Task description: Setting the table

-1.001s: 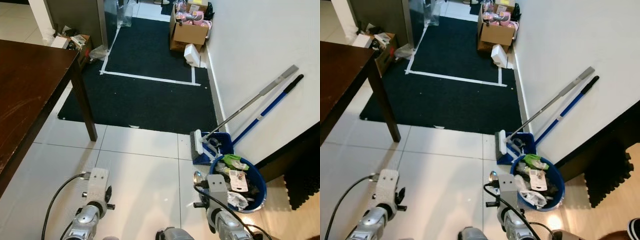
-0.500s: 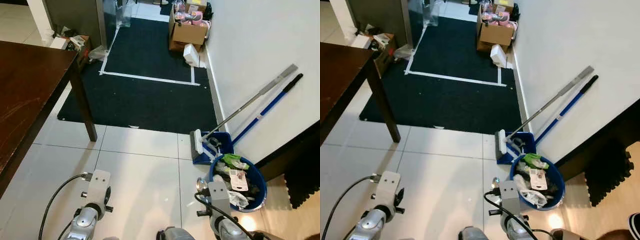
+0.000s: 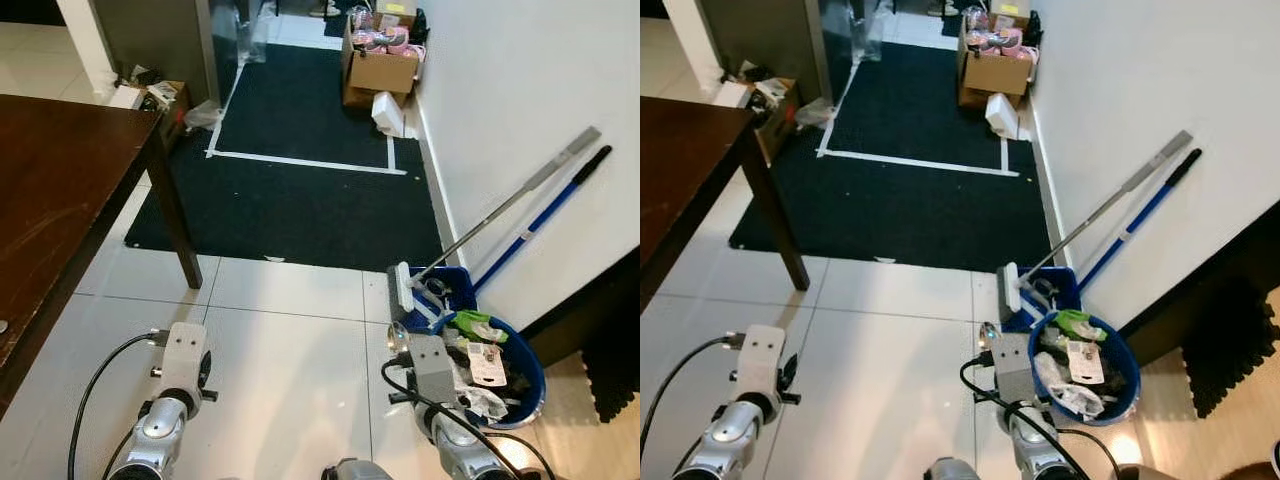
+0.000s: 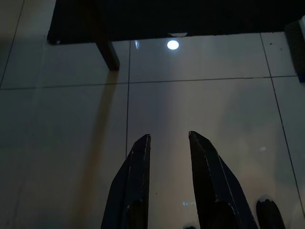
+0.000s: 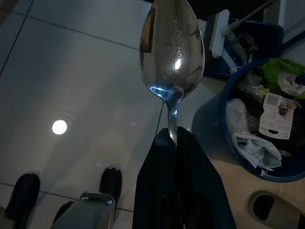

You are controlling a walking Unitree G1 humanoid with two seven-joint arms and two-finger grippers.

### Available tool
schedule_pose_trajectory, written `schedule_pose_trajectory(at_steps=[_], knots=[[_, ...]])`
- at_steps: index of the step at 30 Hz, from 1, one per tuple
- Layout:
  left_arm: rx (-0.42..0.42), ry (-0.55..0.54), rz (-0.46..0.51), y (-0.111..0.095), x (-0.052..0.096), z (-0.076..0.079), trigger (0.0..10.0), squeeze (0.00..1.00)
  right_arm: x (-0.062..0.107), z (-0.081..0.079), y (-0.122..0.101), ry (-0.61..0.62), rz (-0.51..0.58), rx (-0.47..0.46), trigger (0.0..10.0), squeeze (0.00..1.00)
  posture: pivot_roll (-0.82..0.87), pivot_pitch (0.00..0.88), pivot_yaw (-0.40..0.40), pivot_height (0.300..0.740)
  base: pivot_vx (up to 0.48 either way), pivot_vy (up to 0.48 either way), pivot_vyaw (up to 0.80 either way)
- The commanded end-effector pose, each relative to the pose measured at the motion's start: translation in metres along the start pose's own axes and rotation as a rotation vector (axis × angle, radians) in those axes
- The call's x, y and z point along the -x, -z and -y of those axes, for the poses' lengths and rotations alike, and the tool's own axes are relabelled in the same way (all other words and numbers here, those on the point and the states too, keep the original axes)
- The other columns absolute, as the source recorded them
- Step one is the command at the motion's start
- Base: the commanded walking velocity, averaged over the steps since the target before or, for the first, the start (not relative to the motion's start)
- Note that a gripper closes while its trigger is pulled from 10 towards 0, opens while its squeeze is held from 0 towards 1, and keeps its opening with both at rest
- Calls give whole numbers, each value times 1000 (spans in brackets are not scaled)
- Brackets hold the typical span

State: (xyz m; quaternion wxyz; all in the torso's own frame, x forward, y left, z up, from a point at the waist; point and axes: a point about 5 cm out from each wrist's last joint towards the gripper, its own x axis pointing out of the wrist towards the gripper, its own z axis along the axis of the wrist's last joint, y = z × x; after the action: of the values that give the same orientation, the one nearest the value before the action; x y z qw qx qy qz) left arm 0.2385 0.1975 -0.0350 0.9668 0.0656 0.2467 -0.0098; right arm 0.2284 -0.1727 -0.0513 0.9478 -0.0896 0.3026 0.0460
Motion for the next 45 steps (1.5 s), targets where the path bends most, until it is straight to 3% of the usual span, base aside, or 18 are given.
schedule_pose_trajectory(at_steps=[1, 15, 16, 18, 26, 34, 40, 45], knots=[[23, -3, -38, 9, 3, 0, 10000, 0, 2, -2, 6, -14, -19, -5, 10000, 0, 86, 18, -19, 740, 0, 0, 0], [61, 25, -23, 12, 6, 8, 10000, 0, 4, -5, 8, -69, -10, -34, 10000, 0, 92, 34, -53, 740, 0, 0, 0], [123, 53, -27, 16, 8, 12, 10000, 0, 4, -6, 9, -91, -10, -19, 10000, 0, 94, 29, -55, 740, 0, 0, 0], [141, 57, -28, 17, 9, 12, 10000, 0, 4, -7, 9, -94, -11, -15, 10000, 0, 94, 29, -55, 740, 0, 0, 0], [34, 102, -48, 21, 11, 26, 10000, 0, 7, -2, 14, -103, -29, 16, 10000, 0, 102, 23, -71, 740, 0, 0, 0], [60, 78, -39, 20, 10, 22, 10000, 0, 6, -4, 10, -113, -8, 40, 10000, 0, 100, 20, -62, 740, 0, 0, 0], [-1, 70, -90, 27, 12, 19, 10000, 0, 5, 5, 8, -43, 2, 27, 10000, 0, 96, 8, -49, 740, 0, 0, 0], [5, 52, -85, 25, 12, 13, 10000, 0, 5, 5, 7, -38, 11, 33, 10000, 0, 90, 8, -32, 740, 0, 0, 0]])
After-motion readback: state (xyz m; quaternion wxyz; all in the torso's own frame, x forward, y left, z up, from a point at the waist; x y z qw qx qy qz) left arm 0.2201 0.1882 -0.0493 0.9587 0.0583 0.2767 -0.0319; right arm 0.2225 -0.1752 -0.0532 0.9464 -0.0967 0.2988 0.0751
